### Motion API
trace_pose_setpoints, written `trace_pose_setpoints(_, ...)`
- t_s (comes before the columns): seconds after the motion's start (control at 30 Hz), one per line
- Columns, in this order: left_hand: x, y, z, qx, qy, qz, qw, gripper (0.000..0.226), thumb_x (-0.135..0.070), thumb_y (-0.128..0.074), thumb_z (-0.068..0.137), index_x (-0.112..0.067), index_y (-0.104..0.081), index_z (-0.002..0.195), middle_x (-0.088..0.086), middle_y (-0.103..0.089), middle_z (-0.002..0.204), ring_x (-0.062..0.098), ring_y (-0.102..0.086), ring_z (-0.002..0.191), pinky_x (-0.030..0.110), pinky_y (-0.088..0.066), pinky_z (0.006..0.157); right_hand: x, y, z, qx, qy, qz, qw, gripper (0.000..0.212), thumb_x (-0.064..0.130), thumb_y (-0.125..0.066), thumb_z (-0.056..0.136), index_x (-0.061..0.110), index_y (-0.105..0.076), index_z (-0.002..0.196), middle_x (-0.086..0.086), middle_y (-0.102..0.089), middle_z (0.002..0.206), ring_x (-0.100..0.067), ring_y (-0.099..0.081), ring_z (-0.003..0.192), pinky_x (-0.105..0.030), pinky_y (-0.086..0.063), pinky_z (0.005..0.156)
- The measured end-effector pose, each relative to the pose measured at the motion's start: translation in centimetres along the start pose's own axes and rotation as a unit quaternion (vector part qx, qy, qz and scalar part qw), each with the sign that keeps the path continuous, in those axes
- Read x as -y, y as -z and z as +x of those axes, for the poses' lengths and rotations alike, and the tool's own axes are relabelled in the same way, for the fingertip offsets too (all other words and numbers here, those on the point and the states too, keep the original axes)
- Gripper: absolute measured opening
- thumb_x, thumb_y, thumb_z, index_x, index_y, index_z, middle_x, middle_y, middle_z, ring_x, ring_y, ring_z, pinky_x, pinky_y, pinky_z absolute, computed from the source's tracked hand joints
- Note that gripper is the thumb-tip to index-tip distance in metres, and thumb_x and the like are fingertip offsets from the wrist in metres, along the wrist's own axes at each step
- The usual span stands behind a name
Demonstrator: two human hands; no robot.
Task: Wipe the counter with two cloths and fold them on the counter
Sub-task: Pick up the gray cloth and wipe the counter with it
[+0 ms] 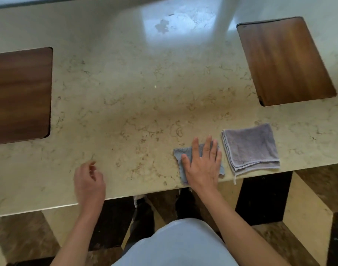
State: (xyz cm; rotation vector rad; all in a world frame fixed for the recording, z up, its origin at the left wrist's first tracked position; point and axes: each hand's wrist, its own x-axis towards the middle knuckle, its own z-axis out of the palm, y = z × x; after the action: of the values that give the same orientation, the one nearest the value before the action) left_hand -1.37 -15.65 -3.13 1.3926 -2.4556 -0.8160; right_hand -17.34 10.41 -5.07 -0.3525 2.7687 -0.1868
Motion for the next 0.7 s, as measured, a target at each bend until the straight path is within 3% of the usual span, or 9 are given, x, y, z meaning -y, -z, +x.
trace_pose_setpoints(0.17,6.6,4.1,5.2,-0.027,-0.034,0.074,0.996,0.041,-0.007,-0.047,0.089,-0.005,-0.054,0.129,0.024,-0.051,0.129,0.042,-0.043,0.123,0.051,-0.031,0.106,1.6,-0.6,0.5,-0.021,-0.099,0.003,0.995,0.085,0.072,0.001,0.093,0.022,-0.001,0.162,-0.021,0.004,0.169,-0.035,0.006,0.157,-0.05,0.002,0.125)
trace_pose_setpoints(0.3,8.8,4.6,7.1,0.021,-0.046,0.106,0.993,0.052,-0.015,-0.048,0.094,-0.015,-0.036,0.145,0.02,-0.026,0.157,0.04,-0.024,0.144,0.059,-0.018,0.115,5.3,-1.3,0.3,-0.054,-0.171,-0.026,0.983,0.077,0.063,-0.006,0.099,0.018,-0.002,0.162,-0.024,0.001,0.168,-0.039,0.003,0.156,-0.056,-0.006,0.126)
trace_pose_setpoints(0.37,9.1,4.2,6.8,0.038,-0.066,0.134,0.988,0.053,-0.018,-0.042,0.098,-0.013,-0.035,0.15,0.024,-0.023,0.161,0.04,-0.019,0.149,0.058,-0.014,0.118,8.2,-2.1,-0.3,-0.064,-0.147,-0.021,0.987,0.075,0.061,-0.003,0.1,0.019,0.001,0.162,-0.022,0.004,0.168,-0.039,0.004,0.156,-0.055,-0.004,0.126)
trace_pose_setpoints(0.47,9.4,3.9,6.7,0.037,-0.087,0.171,0.981,0.056,-0.026,-0.033,0.097,-0.01,-0.038,0.15,0.027,-0.027,0.159,0.043,-0.021,0.148,0.058,-0.017,0.117,11.9,-4.5,-3.3,-0.054,0.001,-0.031,0.998,0.07,0.059,-0.005,0.102,0.023,0.009,0.161,-0.018,0.014,0.168,-0.035,0.012,0.156,-0.051,0.004,0.126)
trace_pose_setpoints(0.57,9.7,3.6,6.8,0.037,-0.092,0.184,0.978,0.057,-0.029,-0.033,0.095,-0.011,-0.037,0.149,0.027,-0.028,0.158,0.044,-0.021,0.147,0.06,-0.019,0.116,9.2,-5.1,-5.4,-0.018,0.119,-0.083,0.989,0.066,0.059,-0.014,0.104,0.028,-0.001,0.162,-0.016,0.013,0.169,-0.032,0.01,0.157,-0.05,0.001,0.125)
trace_pose_setpoints(0.7,10.1,3.2,7.0,0.027,-0.096,0.192,0.976,0.057,-0.03,-0.034,0.094,-0.012,-0.036,0.149,0.026,-0.027,0.157,0.043,-0.02,0.147,0.059,-0.019,0.117,2.1,-1.8,-3.5,0.028,0.004,-0.082,0.996,0.068,0.064,-0.003,0.098,0.034,0.015,0.157,-0.007,0.032,0.163,-0.025,0.026,0.152,-0.053,0.002,0.127)
